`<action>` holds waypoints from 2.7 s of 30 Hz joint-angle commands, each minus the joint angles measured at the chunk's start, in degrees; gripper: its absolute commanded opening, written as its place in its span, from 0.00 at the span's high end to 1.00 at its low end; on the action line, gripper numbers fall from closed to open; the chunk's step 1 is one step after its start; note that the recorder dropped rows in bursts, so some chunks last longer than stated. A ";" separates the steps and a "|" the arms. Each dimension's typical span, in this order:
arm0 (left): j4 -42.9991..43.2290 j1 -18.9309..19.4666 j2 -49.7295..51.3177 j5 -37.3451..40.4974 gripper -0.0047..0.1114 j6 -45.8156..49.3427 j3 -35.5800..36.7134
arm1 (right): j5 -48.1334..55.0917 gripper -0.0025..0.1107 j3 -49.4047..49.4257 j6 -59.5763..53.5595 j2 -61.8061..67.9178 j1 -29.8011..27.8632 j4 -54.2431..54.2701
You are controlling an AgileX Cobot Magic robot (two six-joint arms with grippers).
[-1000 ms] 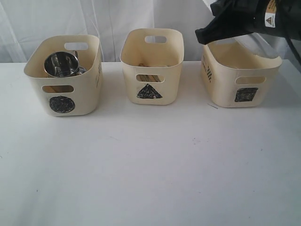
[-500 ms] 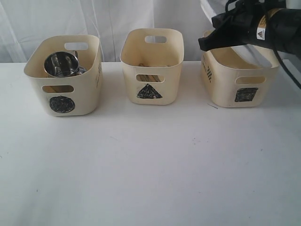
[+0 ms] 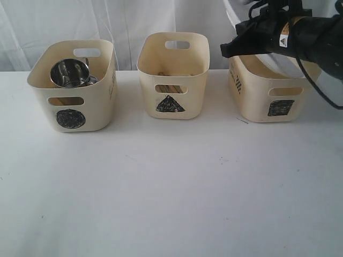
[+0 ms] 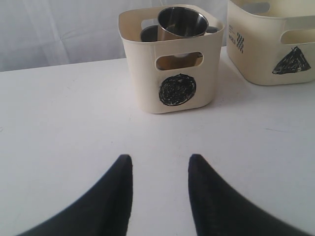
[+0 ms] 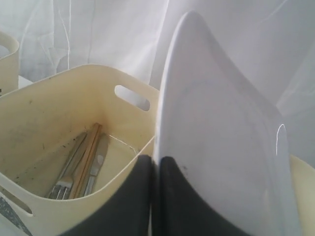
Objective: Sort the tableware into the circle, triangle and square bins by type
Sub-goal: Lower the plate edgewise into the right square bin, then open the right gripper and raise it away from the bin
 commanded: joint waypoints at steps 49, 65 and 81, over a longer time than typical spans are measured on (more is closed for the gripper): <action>-0.15 0.07 -0.29 -0.34 0.59 -0.07 0.19 | -2.78 0.66 -2.67 2.47 4.07 -3.20 4.60; -0.15 0.07 -0.29 -0.34 0.59 -0.07 0.19 | 6.78 0.66 -4.63 6.73 -5.89 -5.53 4.60; -0.15 0.07 -0.29 -0.34 0.59 -0.07 0.19 | 6.17 0.95 16.25 7.49 -28.55 -5.53 4.60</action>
